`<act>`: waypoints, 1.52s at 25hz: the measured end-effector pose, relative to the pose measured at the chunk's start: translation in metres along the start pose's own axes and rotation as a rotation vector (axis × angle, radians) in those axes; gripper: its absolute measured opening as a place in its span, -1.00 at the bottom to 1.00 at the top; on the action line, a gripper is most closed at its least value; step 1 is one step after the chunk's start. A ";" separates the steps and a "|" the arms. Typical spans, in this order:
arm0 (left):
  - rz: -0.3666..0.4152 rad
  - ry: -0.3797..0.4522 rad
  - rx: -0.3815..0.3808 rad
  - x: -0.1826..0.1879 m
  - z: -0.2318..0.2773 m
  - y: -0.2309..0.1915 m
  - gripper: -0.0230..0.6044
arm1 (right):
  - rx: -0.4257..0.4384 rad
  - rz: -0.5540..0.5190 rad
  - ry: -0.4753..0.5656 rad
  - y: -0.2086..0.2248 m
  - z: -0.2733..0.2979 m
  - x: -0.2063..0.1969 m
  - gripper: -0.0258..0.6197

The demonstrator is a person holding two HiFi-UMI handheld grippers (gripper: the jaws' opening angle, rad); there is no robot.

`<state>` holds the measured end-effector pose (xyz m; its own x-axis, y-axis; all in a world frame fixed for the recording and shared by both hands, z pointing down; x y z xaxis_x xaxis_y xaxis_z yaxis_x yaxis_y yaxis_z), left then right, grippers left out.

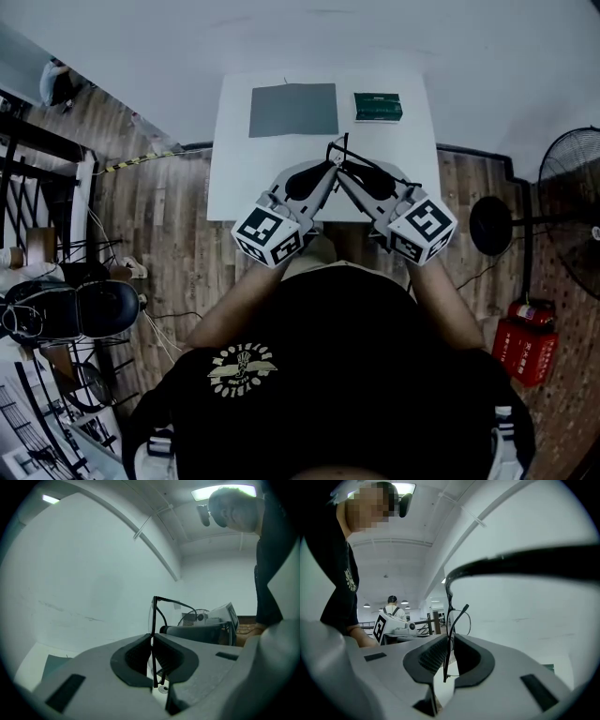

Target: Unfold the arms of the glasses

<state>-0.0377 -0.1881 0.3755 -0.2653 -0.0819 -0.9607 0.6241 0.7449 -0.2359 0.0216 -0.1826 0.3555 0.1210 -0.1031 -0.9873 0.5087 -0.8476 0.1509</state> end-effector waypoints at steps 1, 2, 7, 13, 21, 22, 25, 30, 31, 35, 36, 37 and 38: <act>0.002 -0.005 -0.004 -0.001 0.003 0.000 -0.86 | -0.005 0.005 0.003 0.002 -0.001 0.000 -0.82; 0.002 -0.009 -0.006 -0.002 0.006 0.000 -0.86 | -0.008 0.010 0.006 0.004 -0.003 0.000 -0.85; 0.002 -0.020 -0.004 -0.001 0.018 -0.003 -0.86 | -0.019 0.035 0.023 0.014 -0.009 0.002 -0.87; -0.006 -0.016 0.019 0.003 0.026 -0.012 -0.86 | -0.030 0.040 0.034 0.024 -0.019 0.004 -0.87; -0.013 -0.017 0.036 0.007 0.031 -0.019 -0.86 | -0.040 0.062 0.043 0.030 -0.028 0.002 -0.87; -0.011 -0.016 0.040 0.007 0.031 -0.020 -0.86 | -0.039 0.065 0.042 0.030 -0.029 0.001 -0.87; -0.010 -0.011 0.054 0.009 0.029 -0.021 -0.86 | -0.035 0.070 0.041 0.030 -0.032 -0.001 -0.87; -0.015 0.007 0.072 0.014 0.021 -0.025 -0.86 | -0.038 0.065 0.025 0.025 -0.034 -0.006 -0.87; -0.014 0.012 0.076 0.016 0.020 -0.025 -0.86 | -0.039 0.063 0.021 0.024 -0.035 -0.007 -0.87; -0.023 0.036 0.090 0.023 0.017 -0.029 -0.86 | -0.031 0.063 0.017 0.022 -0.036 -0.009 -0.87; -0.028 0.042 0.094 0.024 0.016 -0.029 -0.86 | -0.031 0.062 0.015 0.022 -0.037 -0.009 -0.87; -0.037 0.048 0.096 0.025 0.015 -0.030 -0.86 | -0.032 0.061 0.014 0.022 -0.037 -0.011 -0.87; -0.048 0.054 0.099 0.025 0.014 -0.031 -0.86 | -0.032 0.061 0.013 0.022 -0.038 -0.012 -0.87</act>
<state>-0.0535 -0.2226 0.3564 -0.3339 -0.0784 -0.9394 0.6784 0.6719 -0.2972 0.0635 -0.1798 0.3726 0.1642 -0.1473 -0.9754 0.5271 -0.8227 0.2130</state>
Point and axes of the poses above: the fingertips, and each gripper's own axes: z forward along the fingers, y to its right, x out of its top, the point moved 3 cm from there along -z, backward along the fingers, and after that the axes turned 8 degrees about y, right-handed, at the moved point
